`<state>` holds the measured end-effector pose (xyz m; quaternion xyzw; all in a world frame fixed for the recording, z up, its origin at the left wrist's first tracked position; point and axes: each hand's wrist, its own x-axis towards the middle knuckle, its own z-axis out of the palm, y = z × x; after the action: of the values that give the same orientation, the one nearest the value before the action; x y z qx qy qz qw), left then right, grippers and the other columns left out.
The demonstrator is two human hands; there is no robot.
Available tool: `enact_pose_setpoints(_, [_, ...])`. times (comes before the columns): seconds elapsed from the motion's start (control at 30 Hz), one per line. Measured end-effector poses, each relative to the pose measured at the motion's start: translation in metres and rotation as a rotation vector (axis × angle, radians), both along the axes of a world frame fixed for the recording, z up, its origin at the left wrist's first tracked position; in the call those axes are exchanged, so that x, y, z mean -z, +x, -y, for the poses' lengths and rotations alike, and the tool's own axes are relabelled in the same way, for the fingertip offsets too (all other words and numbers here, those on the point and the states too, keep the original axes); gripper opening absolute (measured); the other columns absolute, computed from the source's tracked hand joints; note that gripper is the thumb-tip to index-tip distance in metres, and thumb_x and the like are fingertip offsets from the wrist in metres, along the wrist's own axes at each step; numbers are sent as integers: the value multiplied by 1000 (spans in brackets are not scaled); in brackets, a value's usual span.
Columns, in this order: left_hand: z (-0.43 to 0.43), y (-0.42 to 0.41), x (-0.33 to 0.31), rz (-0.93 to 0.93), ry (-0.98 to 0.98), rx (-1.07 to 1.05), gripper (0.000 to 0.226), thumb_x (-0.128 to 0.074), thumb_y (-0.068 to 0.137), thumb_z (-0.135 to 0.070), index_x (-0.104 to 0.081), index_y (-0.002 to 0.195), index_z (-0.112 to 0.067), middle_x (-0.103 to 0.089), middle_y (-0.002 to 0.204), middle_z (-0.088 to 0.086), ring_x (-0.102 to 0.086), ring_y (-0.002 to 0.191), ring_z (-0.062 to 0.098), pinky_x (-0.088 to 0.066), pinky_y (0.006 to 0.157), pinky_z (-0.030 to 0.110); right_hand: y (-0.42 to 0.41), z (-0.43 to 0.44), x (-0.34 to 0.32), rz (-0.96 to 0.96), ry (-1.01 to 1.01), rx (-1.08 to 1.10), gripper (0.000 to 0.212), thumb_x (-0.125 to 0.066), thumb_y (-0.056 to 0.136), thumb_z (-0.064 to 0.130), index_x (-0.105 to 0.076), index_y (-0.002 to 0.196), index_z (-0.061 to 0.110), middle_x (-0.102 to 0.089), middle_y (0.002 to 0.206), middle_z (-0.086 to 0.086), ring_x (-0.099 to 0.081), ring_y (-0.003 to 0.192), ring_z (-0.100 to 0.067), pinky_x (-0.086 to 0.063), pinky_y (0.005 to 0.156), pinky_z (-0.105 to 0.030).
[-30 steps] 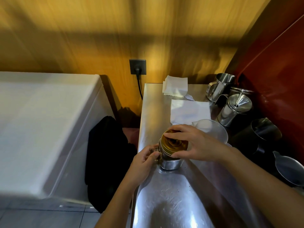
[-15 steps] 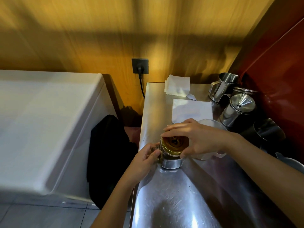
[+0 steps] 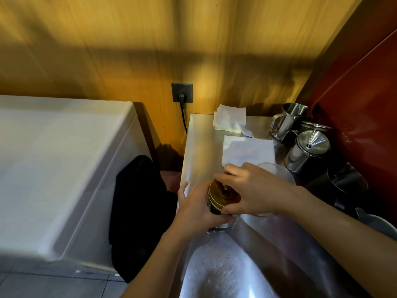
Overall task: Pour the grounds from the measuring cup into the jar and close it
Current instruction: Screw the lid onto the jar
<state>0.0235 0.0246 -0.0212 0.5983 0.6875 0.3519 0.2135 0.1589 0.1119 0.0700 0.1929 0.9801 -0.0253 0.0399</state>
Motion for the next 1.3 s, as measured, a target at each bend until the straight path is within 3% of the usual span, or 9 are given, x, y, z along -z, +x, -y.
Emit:
enact_pose_setpoints(0.23, [-1, -2, -6, -57, 71, 60, 71, -64, 53, -73, -34, 113, -52, -37, 94, -48, 1, 102, -44, 31, 94, 7, 1, -8, -8, 113, -197, -145, 70, -63, 79, 21, -28, 138, 31, -39, 133, 1, -38, 107, -23, -36, 93, -37])
enact_pose_setpoints(0.4, [1, 0, -2, -51, 39, 11, 69, -62, 53, -75, -33, 112, -57, -34, 97, -49, 5, 102, -44, 32, 95, 10, 4, -11, -9, 100, -186, -176, 74, -68, 76, 24, -28, 138, 35, -30, 146, 4, -19, 132, -19, -14, 102, -38])
enact_pose_setpoints(0.57, [0, 2, 2, -39, 24, 2, 66, -66, 57, -69, -36, 113, -52, -41, 91, -50, -15, 104, -39, 14, 109, 35, -3, 2, -6, 63, 107, -54, 79, -55, 72, 69, -37, 131, 20, -48, 120, -3, -47, 103, -22, -36, 87, -37])
enact_pose_setpoints(0.8, [0, 1, 4, 7, -4, -8, 71, -66, 50, -69, -40, 112, -49, -44, 96, -41, -12, 103, -40, 11, 115, 41, -10, -2, -11, 112, -168, -91, 62, -71, 73, 34, -42, 126, 21, -44, 115, -3, -44, 97, -21, -43, 82, -34])
enact_pose_setpoints(0.9, [0, 2, 5, 13, 11, -14, 71, -66, 50, -70, -42, 112, -46, -47, 96, -39, -14, 103, -39, 14, 112, 37, -9, -4, -8, 94, -78, -19, 59, -66, 73, 53, -47, 117, 20, -50, 110, -1, -49, 88, -18, -44, 71, -29])
enact_pose_setpoints(1.0, [2, 3, 6, 27, 45, -20, 70, -68, 50, -67, -43, 113, -48, -45, 95, -49, -10, 104, -40, 24, 104, 20, -16, 5, 2, 52, 225, 91, 77, -38, 67, 82, -54, 91, 11, -60, 78, -4, -51, 60, -22, -35, 51, -28])
enact_pose_setpoints(1.1, [5, 4, 6, 3, 75, -25, 68, -68, 51, -65, -43, 111, -47, -44, 96, -52, -8, 103, -41, 28, 95, 7, -14, 0, -2, -52, 177, 127, 75, -31, 60, 90, -49, 73, 18, -49, 63, 4, -47, 56, -16, -28, 48, -28])
enact_pose_setpoints(1.2, [4, 4, 6, -3, 47, -38, 71, -67, 49, -68, -42, 112, -46, -46, 96, -39, -14, 102, -40, 21, 104, 20, -6, -10, -17, 39, -185, -52, 56, -58, 71, 63, -46, 116, 33, -46, 110, 7, -43, 96, -11, -36, 75, -22])
enact_pose_setpoints(1.3, [2, 5, 6, 0, 7, -48, 72, -66, 49, -68, -41, 113, -47, -45, 97, -37, -15, 98, -37, 17, 108, 31, -1, -9, -20, 75, -256, -93, 53, -69, 73, 37, -46, 120, 31, -46, 109, 5, -43, 93, -11, -34, 68, -8])
